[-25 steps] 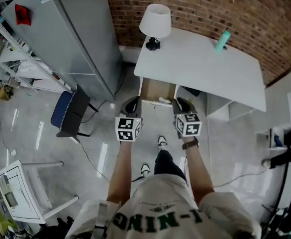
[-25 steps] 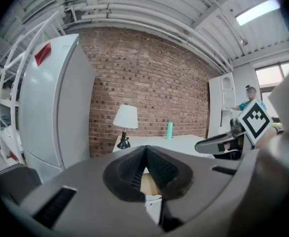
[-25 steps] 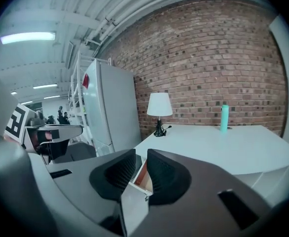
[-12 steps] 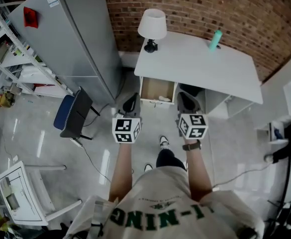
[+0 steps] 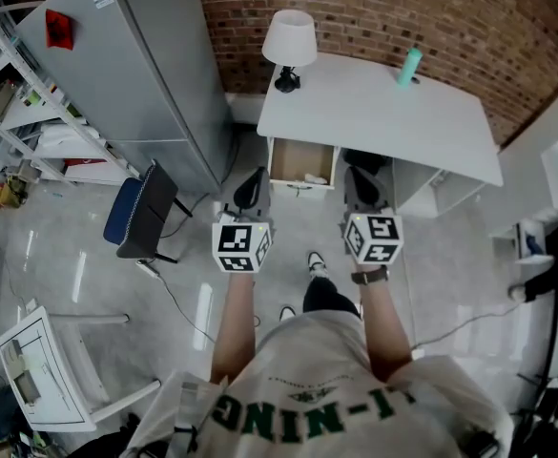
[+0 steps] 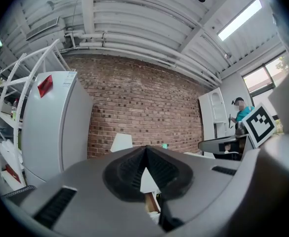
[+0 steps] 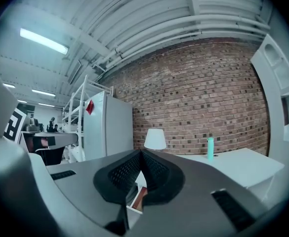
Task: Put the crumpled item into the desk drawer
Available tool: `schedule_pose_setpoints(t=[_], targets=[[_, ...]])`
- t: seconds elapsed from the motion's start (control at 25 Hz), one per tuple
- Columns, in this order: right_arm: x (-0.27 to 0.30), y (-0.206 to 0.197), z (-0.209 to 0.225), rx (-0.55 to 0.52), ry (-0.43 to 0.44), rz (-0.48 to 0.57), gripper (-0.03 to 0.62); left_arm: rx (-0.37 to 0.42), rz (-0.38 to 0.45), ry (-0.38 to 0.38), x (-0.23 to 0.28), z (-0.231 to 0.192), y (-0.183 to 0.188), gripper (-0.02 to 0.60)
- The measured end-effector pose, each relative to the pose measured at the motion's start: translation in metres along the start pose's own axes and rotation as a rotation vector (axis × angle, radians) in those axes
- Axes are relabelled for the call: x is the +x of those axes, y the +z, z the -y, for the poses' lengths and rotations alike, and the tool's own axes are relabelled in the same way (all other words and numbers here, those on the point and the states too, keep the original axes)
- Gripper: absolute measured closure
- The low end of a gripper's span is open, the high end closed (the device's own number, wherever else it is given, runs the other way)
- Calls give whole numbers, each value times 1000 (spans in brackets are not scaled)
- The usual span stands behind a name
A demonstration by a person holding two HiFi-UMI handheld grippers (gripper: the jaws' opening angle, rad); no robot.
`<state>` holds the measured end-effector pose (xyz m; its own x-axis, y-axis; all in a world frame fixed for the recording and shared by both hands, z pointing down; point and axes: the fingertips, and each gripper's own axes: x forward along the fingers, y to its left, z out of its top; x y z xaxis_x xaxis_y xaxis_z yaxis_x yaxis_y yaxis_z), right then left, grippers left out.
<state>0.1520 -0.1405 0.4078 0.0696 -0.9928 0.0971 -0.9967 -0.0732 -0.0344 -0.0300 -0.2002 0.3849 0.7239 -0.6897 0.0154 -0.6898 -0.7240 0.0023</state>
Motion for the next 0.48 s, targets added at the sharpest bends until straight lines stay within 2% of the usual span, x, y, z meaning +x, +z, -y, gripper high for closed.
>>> schedule_pose_setpoints(t=[0.48], targets=[[-16, -2, 0, 10, -4, -6, 589, -11, -5, -24, -5, 13, -10, 583]])
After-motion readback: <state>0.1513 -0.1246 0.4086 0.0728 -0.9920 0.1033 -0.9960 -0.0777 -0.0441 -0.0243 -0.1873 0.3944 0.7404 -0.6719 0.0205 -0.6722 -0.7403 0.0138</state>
